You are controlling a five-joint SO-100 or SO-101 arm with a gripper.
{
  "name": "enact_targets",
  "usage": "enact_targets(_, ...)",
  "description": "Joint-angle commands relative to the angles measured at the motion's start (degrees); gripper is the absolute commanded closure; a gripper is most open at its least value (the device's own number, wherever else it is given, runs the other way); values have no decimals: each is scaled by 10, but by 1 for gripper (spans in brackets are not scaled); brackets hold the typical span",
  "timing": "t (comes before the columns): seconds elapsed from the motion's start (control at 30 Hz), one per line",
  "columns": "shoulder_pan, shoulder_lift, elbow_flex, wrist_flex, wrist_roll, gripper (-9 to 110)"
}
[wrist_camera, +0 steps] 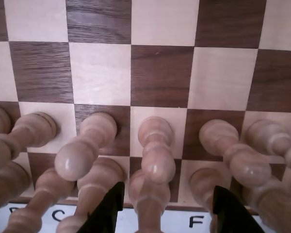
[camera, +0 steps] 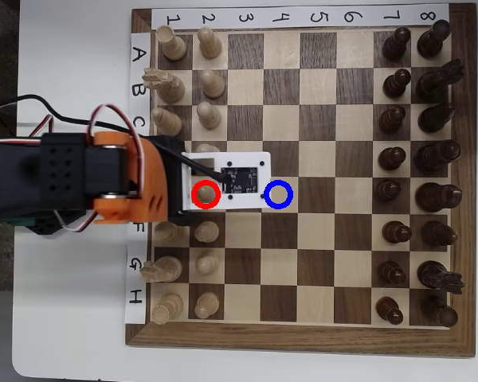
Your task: Move the piece to destination
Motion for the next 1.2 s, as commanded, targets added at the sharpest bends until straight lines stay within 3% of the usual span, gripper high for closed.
enact_targets(0.0, -4, -6, -1, -16, -4, 80)
enact_targets(1.17, -4, -46, 33, -93, -11, 86)
